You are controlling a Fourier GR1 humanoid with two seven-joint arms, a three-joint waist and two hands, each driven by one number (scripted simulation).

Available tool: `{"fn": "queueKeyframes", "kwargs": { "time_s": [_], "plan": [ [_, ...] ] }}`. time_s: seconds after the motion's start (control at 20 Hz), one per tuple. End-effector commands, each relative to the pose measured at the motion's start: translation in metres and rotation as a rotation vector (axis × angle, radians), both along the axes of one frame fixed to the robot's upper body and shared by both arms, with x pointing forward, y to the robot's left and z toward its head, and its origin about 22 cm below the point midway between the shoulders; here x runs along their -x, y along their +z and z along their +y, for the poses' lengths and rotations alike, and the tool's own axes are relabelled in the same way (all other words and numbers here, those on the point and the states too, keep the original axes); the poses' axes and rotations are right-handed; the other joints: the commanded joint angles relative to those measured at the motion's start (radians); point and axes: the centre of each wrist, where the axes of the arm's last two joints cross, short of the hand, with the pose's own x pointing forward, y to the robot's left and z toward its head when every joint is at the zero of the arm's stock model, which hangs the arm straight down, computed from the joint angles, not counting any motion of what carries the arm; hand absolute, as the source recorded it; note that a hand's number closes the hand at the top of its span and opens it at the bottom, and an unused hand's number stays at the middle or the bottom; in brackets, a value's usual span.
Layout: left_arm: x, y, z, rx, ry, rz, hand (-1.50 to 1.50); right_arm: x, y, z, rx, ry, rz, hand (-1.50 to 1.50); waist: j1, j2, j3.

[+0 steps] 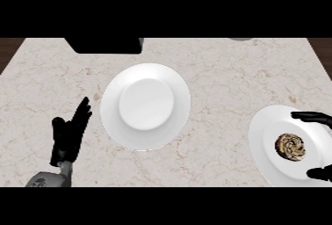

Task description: Pick the cupcake from the plate and place it in the plate

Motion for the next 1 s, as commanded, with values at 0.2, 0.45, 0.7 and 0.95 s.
{"fn": "queueKeyframes", "kwargs": {
  "time_s": [0.2,0.45,0.7,0.95],
  "plan": [
    [0.004,0.013,-0.013,-0.009,0.017,0.002,0.00,-0.021,0.047,-0.022,0.345,0.164,-0.151,-1.50,0.009,-0.006,-0.004],
    [-0.008,0.010,-0.019,-0.009,0.022,0.013,0.00,-0.026,0.038,-0.004,0.563,0.253,-0.069,-1.50,-0.002,-0.004,-0.006],
    [-0.007,0.001,-0.002,0.005,0.019,0.002,0.00,-0.031,0.021,-0.002,0.702,0.312,-0.013,-1.50,-0.005,-0.002,-0.007],
    [0.006,0.012,-0.016,0.001,0.008,0.015,0.00,-0.037,0.019,0.005,0.760,0.328,0.016,-1.50,-0.010,-0.007,-0.006]
  ]
}}
